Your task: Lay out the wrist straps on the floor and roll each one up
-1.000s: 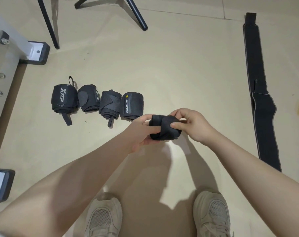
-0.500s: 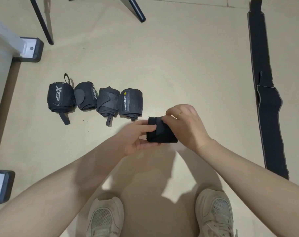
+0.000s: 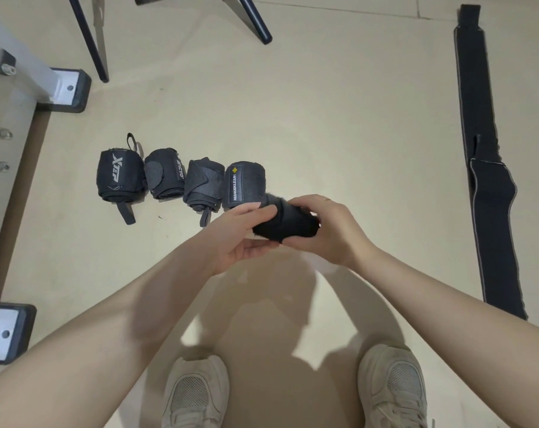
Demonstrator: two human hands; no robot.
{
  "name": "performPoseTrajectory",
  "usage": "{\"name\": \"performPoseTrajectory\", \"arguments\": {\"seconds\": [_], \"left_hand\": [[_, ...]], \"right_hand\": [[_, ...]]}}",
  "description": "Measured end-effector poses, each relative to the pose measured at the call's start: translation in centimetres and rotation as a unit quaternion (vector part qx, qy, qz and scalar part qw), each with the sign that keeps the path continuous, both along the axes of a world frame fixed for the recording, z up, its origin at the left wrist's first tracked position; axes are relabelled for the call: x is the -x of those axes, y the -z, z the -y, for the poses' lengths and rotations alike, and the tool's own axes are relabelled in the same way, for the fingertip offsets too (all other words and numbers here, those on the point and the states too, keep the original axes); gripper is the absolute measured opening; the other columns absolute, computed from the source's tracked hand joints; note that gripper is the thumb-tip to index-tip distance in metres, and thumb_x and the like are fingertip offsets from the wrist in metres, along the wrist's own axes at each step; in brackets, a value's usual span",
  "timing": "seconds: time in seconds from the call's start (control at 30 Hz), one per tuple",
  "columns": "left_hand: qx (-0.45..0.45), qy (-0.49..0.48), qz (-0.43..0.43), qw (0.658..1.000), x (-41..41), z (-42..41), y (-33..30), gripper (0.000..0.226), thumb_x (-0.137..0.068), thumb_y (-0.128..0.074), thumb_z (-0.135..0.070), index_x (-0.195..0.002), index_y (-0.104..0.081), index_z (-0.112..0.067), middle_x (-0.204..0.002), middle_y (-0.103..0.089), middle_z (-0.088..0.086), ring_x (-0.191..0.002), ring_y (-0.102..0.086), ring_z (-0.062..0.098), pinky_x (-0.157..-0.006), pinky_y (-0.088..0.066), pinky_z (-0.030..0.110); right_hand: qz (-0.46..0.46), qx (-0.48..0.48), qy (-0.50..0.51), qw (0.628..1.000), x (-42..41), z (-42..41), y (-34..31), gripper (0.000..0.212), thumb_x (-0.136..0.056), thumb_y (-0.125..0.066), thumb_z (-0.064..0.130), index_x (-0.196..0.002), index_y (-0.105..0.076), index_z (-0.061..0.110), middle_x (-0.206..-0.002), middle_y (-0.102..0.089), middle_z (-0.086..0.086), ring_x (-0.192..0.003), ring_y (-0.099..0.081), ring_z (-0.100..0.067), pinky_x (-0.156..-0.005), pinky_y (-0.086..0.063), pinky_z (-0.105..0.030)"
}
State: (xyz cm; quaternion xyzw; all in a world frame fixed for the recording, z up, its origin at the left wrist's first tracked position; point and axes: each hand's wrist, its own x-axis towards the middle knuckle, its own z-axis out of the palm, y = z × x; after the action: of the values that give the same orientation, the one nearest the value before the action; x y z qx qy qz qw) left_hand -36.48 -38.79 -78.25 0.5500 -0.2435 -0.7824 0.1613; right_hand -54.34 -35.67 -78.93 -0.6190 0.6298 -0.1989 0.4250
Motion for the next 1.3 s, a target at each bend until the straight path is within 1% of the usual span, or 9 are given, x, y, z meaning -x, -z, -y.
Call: {"name": "performPoseTrajectory", "arguments": {"seconds": [0.1, 0.23, 0.33, 0.47, 0.67, 0.83, 0.97, 1.1, 1.3], "left_hand": [[0.052, 0.045, -0.012, 0.998, -0.5, 0.7, -0.9, 0.027, -0.084, -0.055, -0.046, -0.101, -0.063, -0.026, -0.089, -0.063, -0.006, -0.077, -0.057, 0.010, -0.073, -0.042, 0.026], [0.123, 0.098, 0.020, 0.987, 0.2, 0.2, -0.8, 0.029, -0.090, -0.058, -0.033, -0.119, -0.061, -0.030, -0.111, -0.066, -0.012, -0.104, -0.057, 0.008, -0.090, -0.041, 0.029], [0.086, 0.043, -0.054, 0.994, 0.9, -0.3, -0.7, 0.029, -0.093, -0.053, -0.023, -0.122, -0.058, -0.022, -0.114, -0.066, -0.004, -0.105, -0.061, 0.013, -0.095, -0.043, 0.031], [0.098, 0.012, -0.039, 0.994, 0.5, 0.2, -0.1, 0.047, -0.082, -0.067, -0.020, -0.127, -0.054, -0.012, -0.116, -0.067, 0.002, -0.107, -0.064, 0.019, -0.095, -0.047, 0.032], [0.141, -0.004, -0.005, 0.990, 1.6, -0.7, 0.4, 0.033, -0.084, -0.065, -0.005, -0.117, -0.061, -0.004, -0.107, -0.071, 0.009, -0.103, -0.066, 0.022, -0.093, -0.049, 0.032], [0.160, -0.014, 0.036, 0.986, 2.3, -0.1, 0.7, 0.030, -0.089, -0.062, -0.010, -0.118, -0.059, -0.005, -0.105, -0.071, 0.007, -0.094, -0.068, 0.016, -0.077, -0.051, 0.018], [0.406, 0.191, 0.308, 0.839, 1.7, 1.6, 2.0, 0.054, -0.089, -0.059, -0.023, -0.139, -0.041, -0.017, -0.136, -0.049, -0.001, -0.122, -0.043, 0.015, -0.097, -0.034, 0.020], [0.474, 0.333, 0.431, 0.692, -0.3, 2.7, 4.5, 0.058, -0.089, -0.055, -0.014, -0.144, -0.037, -0.022, -0.154, -0.025, 0.007, -0.139, -0.024, 0.030, -0.107, -0.031, 0.042], [0.450, 0.391, 0.462, 0.657, -2.1, 2.5, 6.5, 0.059, -0.094, -0.040, -0.014, -0.148, -0.022, -0.031, -0.159, 0.002, -0.004, -0.144, -0.012, 0.023, -0.090, -0.043, 0.032]], "right_hand": [[0.324, -0.173, 0.157, 0.917, 1.3, 0.4, -0.4, 0.015, -0.085, -0.065, 0.012, -0.100, -0.063, 0.013, -0.089, -0.070, -0.003, -0.080, -0.066, -0.013, -0.077, -0.052, -0.031], [0.500, -0.276, 0.186, 0.800, 2.3, 0.4, 0.4, 0.081, -0.056, -0.086, 0.044, -0.122, -0.057, 0.006, -0.114, -0.065, -0.011, -0.100, -0.064, -0.022, -0.088, -0.053, -0.032], [0.472, -0.301, 0.188, 0.807, 2.0, 0.4, 0.6, 0.074, -0.052, -0.084, 0.053, -0.114, -0.065, 0.017, -0.115, -0.066, -0.003, -0.104, -0.061, -0.018, -0.097, -0.047, -0.031], [0.374, -0.227, 0.209, 0.875, 1.7, 0.4, -0.3, 0.029, -0.092, -0.057, 0.024, -0.120, -0.055, 0.018, -0.095, -0.068, 0.003, -0.088, -0.065, -0.011, -0.081, -0.049, -0.021], [0.295, -0.174, 0.194, 0.919, -0.2, 0.1, -0.3, 0.053, -0.070, -0.075, 0.032, -0.117, -0.058, 0.012, -0.109, -0.069, -0.010, -0.101, -0.066, -0.026, -0.093, -0.051, -0.043], [0.303, -0.216, 0.235, 0.898, -0.1, 1.4, 0.2, 0.041, -0.087, -0.067, 0.023, -0.121, -0.053, 0.006, -0.103, -0.069, -0.014, -0.081, -0.069, -0.020, -0.073, -0.056, -0.027], [0.264, -0.202, 0.371, 0.867, -0.2, 2.7, 2.1, 0.051, -0.083, -0.072, 0.028, -0.119, -0.046, 0.003, -0.097, -0.066, -0.010, -0.071, -0.066, -0.013, -0.056, -0.053, -0.020], [0.251, -0.213, 0.427, 0.842, -0.6, 3.7, 4.7, 0.049, -0.079, -0.075, 0.027, -0.111, -0.055, -0.006, -0.083, -0.064, -0.011, -0.062, -0.063, -0.017, -0.051, -0.050, -0.022], [0.133, -0.207, 0.375, 0.894, -2.2, 5.3, 7.9, 0.044, -0.076, -0.071, 0.037, -0.100, -0.053, 0.006, -0.090, -0.058, -0.004, -0.087, -0.061, -0.024, -0.077, -0.053, -0.037]]}}
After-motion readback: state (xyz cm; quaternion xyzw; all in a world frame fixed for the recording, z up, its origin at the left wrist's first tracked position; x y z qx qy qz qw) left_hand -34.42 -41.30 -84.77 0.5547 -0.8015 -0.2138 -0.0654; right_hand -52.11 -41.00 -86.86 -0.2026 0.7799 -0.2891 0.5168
